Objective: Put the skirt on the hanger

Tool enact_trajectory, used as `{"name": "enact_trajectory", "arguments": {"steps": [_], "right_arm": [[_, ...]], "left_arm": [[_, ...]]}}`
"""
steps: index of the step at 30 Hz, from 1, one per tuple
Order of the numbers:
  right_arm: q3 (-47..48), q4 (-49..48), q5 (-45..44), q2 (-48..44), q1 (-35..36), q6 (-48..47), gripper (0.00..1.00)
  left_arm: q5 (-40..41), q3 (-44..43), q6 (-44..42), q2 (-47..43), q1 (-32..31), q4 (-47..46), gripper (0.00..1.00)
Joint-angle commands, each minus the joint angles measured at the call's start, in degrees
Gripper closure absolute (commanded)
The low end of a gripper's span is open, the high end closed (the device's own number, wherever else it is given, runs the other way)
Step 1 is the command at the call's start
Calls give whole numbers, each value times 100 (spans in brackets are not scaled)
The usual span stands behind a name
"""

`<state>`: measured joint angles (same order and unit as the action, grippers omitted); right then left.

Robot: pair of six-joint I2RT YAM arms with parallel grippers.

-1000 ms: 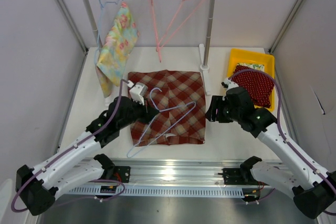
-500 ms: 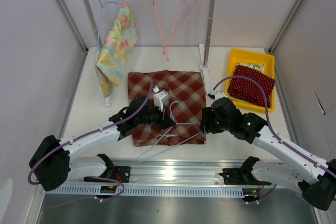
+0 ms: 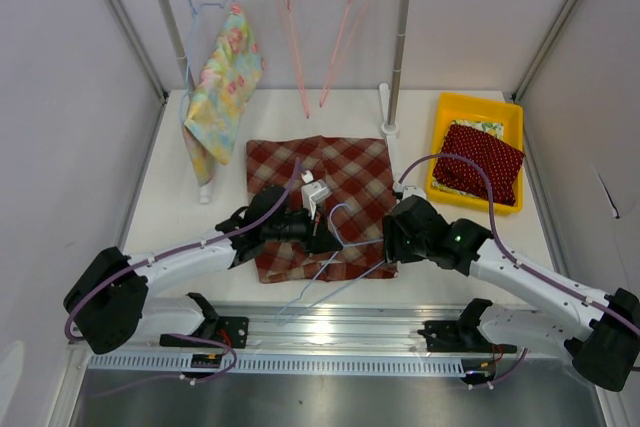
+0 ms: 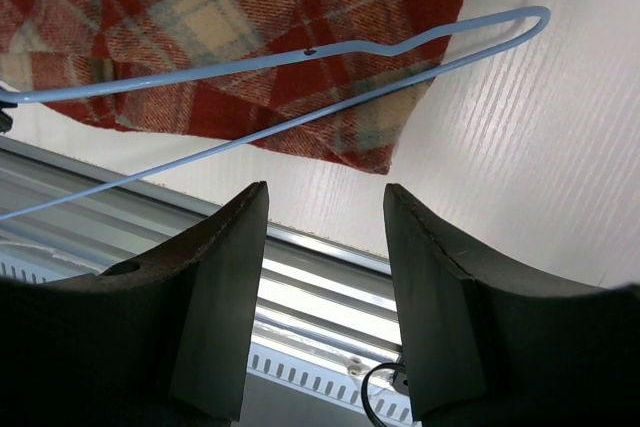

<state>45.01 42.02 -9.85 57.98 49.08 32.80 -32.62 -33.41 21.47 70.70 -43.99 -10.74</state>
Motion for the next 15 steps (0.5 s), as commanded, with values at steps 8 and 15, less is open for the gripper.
{"name": "enact_trajectory", "arguments": {"steps": [8,15], "right_arm": [[165,-150,-255,100,67,113,45],[192,-98,-307,74,84,174,45]], "left_arm": [[-895,36,331,-240,109,-1017,100],[-1264,-104,129,102,118,-657,100]]}}
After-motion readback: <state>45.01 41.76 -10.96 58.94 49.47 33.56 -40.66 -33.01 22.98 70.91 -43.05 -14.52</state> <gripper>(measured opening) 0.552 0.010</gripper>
